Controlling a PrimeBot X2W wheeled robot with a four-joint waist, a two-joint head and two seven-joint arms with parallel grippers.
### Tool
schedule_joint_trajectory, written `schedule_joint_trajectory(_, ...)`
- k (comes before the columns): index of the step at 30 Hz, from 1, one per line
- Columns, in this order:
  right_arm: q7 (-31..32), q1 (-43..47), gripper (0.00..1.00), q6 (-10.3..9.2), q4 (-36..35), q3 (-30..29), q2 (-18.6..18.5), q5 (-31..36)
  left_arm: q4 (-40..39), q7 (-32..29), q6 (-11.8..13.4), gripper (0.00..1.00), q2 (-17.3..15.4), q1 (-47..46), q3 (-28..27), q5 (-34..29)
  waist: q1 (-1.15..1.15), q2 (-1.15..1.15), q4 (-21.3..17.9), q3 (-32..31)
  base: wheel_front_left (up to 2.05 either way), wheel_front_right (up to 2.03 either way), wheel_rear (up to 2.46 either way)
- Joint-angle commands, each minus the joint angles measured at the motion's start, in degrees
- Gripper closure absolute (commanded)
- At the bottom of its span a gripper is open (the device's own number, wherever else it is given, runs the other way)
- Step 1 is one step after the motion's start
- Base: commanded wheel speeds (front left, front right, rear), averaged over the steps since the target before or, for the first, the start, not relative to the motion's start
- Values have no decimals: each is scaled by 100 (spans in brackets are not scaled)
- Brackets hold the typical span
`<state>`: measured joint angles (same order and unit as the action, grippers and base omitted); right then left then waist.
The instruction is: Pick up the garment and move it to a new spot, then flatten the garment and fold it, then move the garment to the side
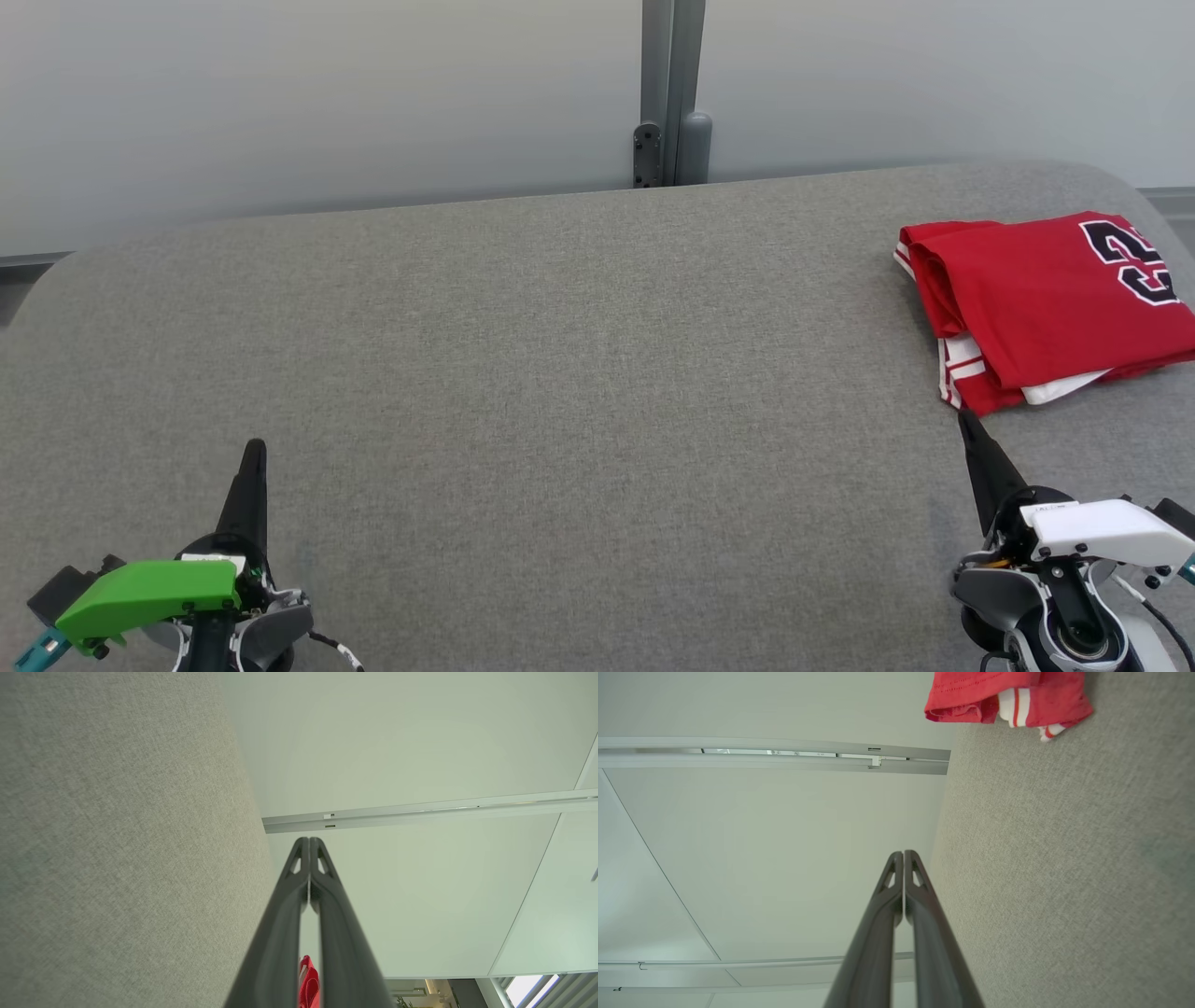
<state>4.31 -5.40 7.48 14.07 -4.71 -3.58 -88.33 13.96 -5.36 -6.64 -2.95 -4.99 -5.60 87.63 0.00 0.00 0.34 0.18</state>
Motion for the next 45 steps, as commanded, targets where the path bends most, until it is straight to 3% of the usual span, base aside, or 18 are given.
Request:
schedule_joint_trajectory(1, 40, -92, 100, 2, -25, -28, -16, -123, -4, -25, -51, 100, 0, -125, -44, 114, 0, 0, -4, 0, 0, 0, 0)
schedule_joint_trajectory(13, 169, -97, 100, 2, -18, -101, -8, -522, 14, -147, -111, 100, 7, -170, -121, 499, 0, 0, -34, 0, 0, 0, 0)
schedule_joint_trajectory(45, 195, -91, 100, 2, -14, -133, 19, -445, 11, -144, -107, 100, 5, -160, -116, 478, 0, 0, -34, 0, 0, 0, 0)
